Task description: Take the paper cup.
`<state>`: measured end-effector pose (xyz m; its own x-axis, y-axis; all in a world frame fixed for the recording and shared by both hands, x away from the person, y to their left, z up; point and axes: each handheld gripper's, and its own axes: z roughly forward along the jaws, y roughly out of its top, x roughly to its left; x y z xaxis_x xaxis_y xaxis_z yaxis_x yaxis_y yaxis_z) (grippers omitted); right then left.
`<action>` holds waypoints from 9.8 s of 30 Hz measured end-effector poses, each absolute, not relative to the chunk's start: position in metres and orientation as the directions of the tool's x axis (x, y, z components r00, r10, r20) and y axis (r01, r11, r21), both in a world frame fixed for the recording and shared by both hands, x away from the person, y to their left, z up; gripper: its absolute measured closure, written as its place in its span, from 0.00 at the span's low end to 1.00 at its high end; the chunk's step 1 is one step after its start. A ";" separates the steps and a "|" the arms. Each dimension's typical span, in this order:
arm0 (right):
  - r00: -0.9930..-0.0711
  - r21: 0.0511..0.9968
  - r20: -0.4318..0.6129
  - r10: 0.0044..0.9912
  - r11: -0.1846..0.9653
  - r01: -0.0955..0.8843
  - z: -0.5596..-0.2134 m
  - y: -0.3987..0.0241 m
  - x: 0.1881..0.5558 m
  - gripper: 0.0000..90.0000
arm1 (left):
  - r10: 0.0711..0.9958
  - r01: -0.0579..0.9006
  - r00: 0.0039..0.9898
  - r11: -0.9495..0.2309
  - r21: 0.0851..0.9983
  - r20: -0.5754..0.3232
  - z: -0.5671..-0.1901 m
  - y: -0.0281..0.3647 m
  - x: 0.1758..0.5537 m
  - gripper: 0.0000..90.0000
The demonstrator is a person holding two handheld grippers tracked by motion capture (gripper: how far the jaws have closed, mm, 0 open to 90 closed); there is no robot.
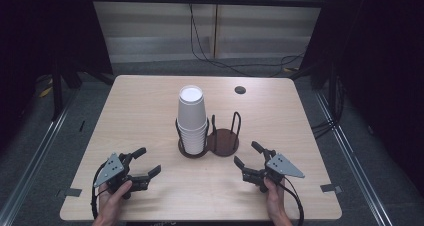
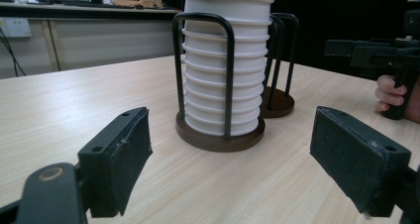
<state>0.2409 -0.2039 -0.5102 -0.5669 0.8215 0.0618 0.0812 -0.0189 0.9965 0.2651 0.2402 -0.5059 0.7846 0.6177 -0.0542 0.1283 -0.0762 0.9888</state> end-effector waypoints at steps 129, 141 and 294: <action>-0.863 0.487 0.118 0.492 0.729 0.482 -0.285 -0.051 0.413 0.22 | 0.622 0.042 0.783 -0.023 0.999 -0.019 -0.509 0.236 0.260 0.18; -0.883 0.378 0.094 0.459 0.804 0.459 -0.279 -0.034 0.424 0.22 | 0.622 0.027 0.783 -0.038 0.999 0.002 -0.509 0.237 0.262 0.18; -0.863 0.902 0.159 0.480 0.284 0.324 -0.297 -0.190 0.304 0.25 | 0.621 0.058 0.783 -0.022 0.998 -0.032 -0.509 0.236 0.260 0.17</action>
